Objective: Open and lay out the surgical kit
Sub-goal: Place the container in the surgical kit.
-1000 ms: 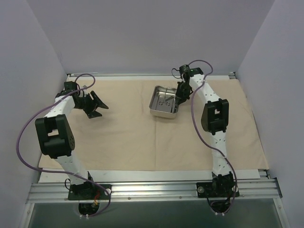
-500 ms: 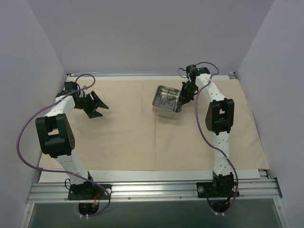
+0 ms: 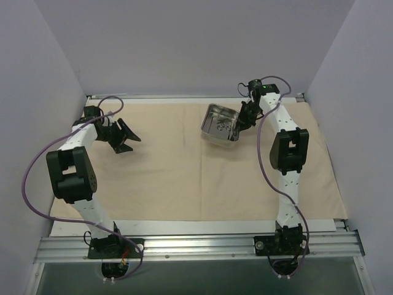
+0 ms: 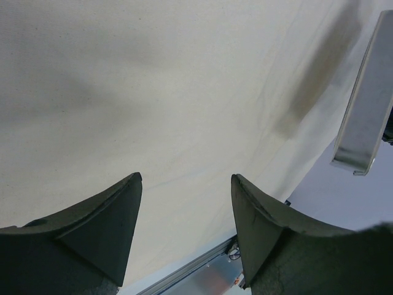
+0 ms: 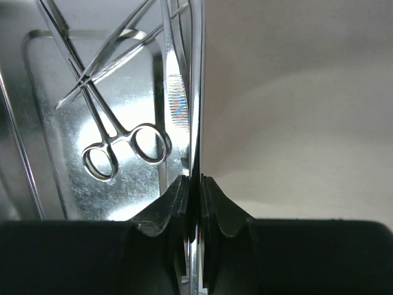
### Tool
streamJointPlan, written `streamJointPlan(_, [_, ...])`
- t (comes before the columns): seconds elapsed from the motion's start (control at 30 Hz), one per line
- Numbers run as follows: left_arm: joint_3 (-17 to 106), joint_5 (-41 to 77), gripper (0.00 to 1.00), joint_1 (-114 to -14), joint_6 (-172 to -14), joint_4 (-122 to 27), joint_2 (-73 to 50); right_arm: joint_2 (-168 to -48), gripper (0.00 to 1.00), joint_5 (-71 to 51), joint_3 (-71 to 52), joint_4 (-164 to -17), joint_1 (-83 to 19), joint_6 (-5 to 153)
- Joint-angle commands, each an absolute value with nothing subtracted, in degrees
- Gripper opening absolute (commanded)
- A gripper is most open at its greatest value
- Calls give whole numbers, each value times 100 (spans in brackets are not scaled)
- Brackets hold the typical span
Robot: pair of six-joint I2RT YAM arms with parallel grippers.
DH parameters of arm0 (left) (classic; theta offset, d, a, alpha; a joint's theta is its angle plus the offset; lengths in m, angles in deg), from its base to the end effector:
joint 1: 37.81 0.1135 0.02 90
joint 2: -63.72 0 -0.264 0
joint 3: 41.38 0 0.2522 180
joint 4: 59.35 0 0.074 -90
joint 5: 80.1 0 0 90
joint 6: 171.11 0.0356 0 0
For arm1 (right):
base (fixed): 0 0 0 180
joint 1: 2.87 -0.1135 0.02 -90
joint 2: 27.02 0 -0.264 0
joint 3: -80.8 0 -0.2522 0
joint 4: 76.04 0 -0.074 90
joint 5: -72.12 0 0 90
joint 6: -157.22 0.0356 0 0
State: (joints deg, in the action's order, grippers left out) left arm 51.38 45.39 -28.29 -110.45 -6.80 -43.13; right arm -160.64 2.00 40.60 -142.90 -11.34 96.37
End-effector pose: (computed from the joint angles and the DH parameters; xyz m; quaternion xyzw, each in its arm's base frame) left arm 0.3801 0.0428 0.2102 -0.2521 0.9001 -0.3272 0.1386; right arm 0.4982 0.0864 0.2381 0.1281 0.9453 0.2385 0.1821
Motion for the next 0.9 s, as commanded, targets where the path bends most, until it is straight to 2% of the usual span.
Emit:
streamJointPlan(0.0, [5350,4699,68,-2814,-10985,-788,-4342,-15430,0,-135,3887,-14377,-1184,9114])
streamJointPlan(0.07, [5359,4691,68,-2823,-10994,-797,-4333,-15175,0,-537,3395,-13888,-1149,8781])
streamJointPlan(0.2, [5324,4717,69,-2840,-11046,-859,-4368,-13869,0,-1311,1097,-12156,-1061,8007])
streamJointPlan(0.23, [5316,4726,68,-2849,-11047,-867,-4377,-13708,0,-1296,837,-11944,-904,7962])
streamJointPlan(0.53, [5008,4735,68,-2902,-10985,-903,-4412,-12951,0,-1533,-141,-11371,-323,7329])
streamJointPlan(0.67, [5017,4805,68,-2902,-10941,-885,-4544,-12853,0,-1945,-509,-11309,-314,6785])
streamJointPlan(0.87, [5016,4954,68,-2893,-10897,-955,-4842,-12862,0,-1850,-967,-11080,46,6169])
